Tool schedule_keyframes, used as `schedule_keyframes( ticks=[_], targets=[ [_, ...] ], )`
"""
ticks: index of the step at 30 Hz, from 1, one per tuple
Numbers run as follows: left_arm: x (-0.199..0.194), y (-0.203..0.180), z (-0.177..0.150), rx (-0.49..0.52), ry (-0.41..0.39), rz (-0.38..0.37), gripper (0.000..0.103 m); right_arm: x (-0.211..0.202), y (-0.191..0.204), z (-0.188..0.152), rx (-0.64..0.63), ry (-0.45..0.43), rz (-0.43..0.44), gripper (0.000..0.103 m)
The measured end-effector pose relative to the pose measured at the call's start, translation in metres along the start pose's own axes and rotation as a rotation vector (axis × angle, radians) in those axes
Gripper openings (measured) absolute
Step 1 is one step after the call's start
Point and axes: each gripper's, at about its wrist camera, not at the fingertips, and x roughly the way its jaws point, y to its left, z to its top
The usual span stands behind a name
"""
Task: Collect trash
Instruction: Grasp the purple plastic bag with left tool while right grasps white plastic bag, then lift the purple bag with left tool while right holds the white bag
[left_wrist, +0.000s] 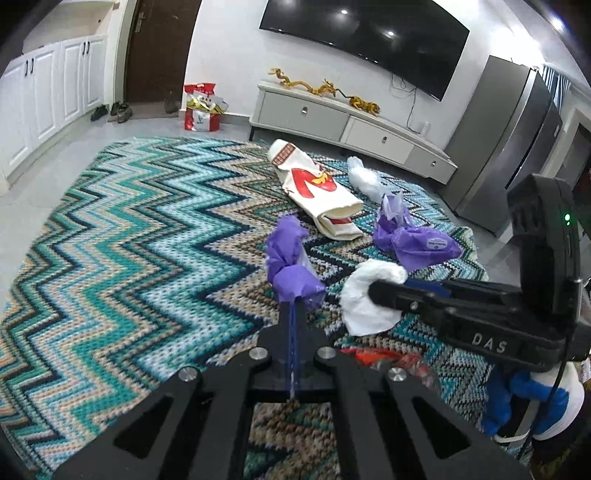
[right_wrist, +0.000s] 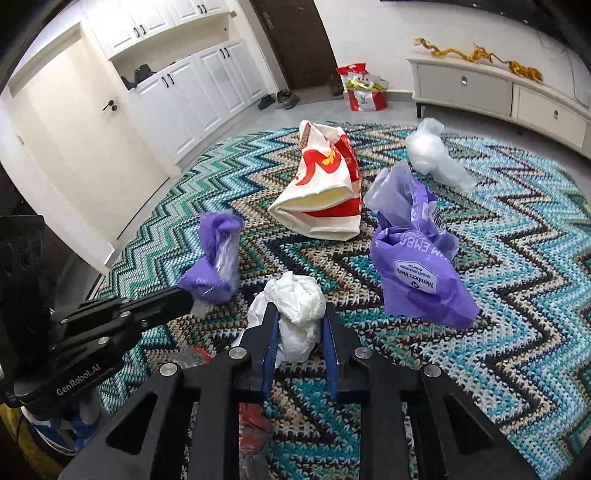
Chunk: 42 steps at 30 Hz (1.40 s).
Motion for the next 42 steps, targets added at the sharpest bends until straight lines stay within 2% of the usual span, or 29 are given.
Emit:
schedule_keyframes(
  ticks=[8, 16, 20, 23, 28, 29, 31, 32, 35, 38, 42],
  targets=[
    [-0.038, -0.012, -0.013, 0.041, -0.056, 0.032, 0.0, -0.051, 0.018, -0.013, -0.049, -0.07, -0.005, 0.017],
    [-0.077, -0.031, -0.026, 0.091, -0.113, 0.032, 0.0, -0.112, 0.015, -0.038, -0.048, -0.134, -0.038, 0.017],
    [-0.078, -0.015, -0.023, 0.026, -0.1, -0.005, 0.003, -0.138, 0.005, -0.055, -0.031, -0.158, -0.065, 0.017],
    [-0.075, -0.009, -0.02, 0.019, -0.115, 0.009, 0.003, -0.159, -0.008, -0.067, -0.002, -0.187, -0.084, 0.017],
    [-0.063, -0.007, -0.019, 0.027, -0.092, 0.006, 0.003, -0.19, -0.039, -0.086, 0.071, -0.225, -0.117, 0.017],
    [-0.06, -0.006, -0.02, 0.024, -0.079, 0.009, 0.005, -0.196, -0.045, -0.09, 0.084, -0.232, -0.124, 0.017],
    [-0.054, -0.005, -0.022, 0.017, -0.053, 0.015, 0.026, -0.207, -0.059, -0.099, 0.11, -0.245, -0.143, 0.017],
    [-0.051, -0.006, -0.025, 0.014, -0.041, 0.013, 0.046, -0.211, -0.064, -0.102, 0.12, -0.249, -0.152, 0.017],
    [-0.039, -0.012, -0.033, 0.022, 0.001, 0.003, 0.048, -0.218, -0.081, -0.113, 0.158, -0.258, -0.162, 0.017],
    [-0.02, -0.018, -0.04, 0.021, 0.06, 0.033, 0.047, -0.225, -0.094, -0.124, 0.198, -0.268, -0.166, 0.017],
    [-0.02, -0.022, -0.043, 0.015, 0.037, 0.046, 0.039, -0.236, -0.106, -0.137, 0.226, -0.283, -0.18, 0.017]
  ],
)
